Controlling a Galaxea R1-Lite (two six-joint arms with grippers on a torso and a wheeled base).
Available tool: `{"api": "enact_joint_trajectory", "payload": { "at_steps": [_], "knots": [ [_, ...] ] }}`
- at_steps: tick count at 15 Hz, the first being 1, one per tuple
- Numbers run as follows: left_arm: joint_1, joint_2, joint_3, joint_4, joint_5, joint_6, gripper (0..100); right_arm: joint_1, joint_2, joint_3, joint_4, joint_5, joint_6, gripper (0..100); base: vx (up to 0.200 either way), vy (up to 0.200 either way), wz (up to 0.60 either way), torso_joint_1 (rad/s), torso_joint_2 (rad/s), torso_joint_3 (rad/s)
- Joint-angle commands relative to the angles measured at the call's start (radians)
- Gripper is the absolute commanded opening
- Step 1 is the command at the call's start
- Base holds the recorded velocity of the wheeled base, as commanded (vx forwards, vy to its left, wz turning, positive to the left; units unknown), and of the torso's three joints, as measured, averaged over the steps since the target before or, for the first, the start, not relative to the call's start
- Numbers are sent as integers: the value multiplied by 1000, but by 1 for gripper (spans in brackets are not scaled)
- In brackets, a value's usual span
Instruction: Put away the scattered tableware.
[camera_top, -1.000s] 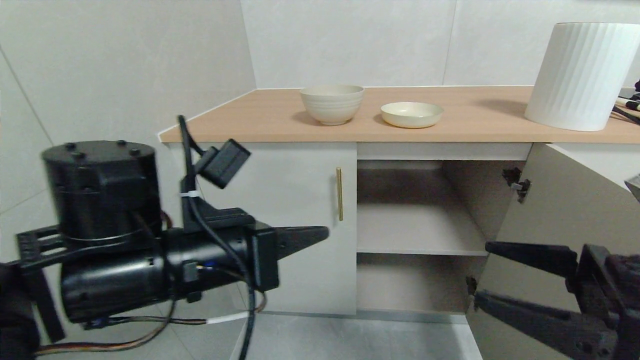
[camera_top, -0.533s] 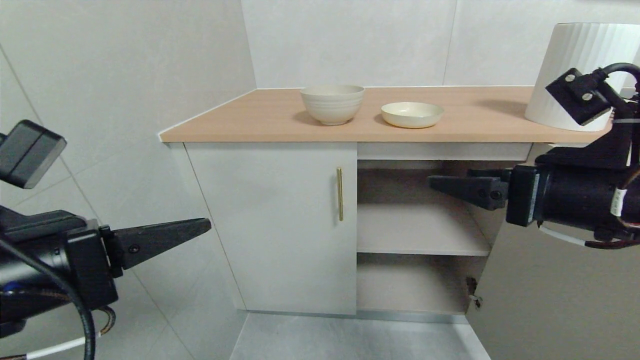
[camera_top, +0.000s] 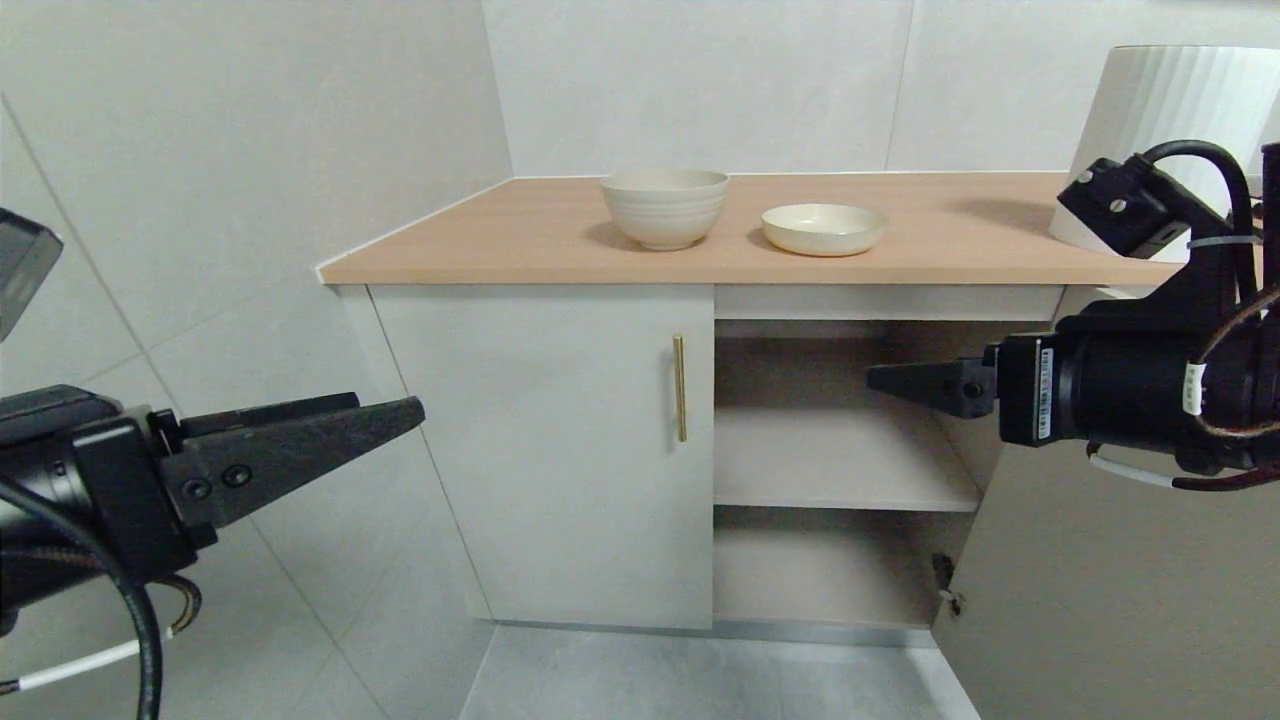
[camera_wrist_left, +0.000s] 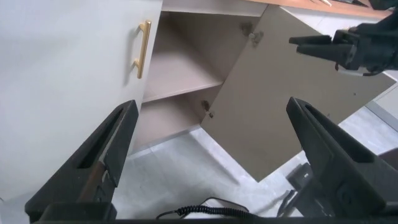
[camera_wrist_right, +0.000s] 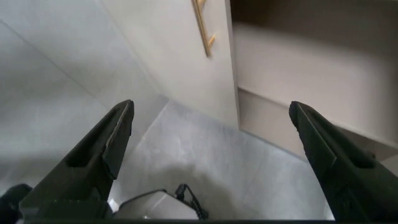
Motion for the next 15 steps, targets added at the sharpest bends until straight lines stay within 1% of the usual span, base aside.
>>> {"api": "enact_joint_trajectory", "payload": {
  "at_steps": [1,4,6,11,13,15],
  "knots": [
    [1,-1,-1,-1,-1,1,100,-7,-7,-9,1,-8,1,100,0,0,0,0,0,0],
    [1,1,-3,3,-2,4,100,-12,-36,-18,15,-26,-1,100,0,0,0,0,0,0],
    [1,5,-10,7,-5,4,100,-12,-59,-29,52,-25,1,100,200,0,0,2,-2,5],
    [1,16,-15,4,-11,4,100,-12,-68,-29,58,-20,2,100,200,0,0,5,3,2],
    [1,21,-15,4,-17,4,100,-12,-85,-36,113,-14,4,100,200,0,0,0,5,2],
    [1,21,-15,3,-17,4,100,-10,-86,-36,118,-12,5,100,0,0,0,0,0,0]
  ]
}}
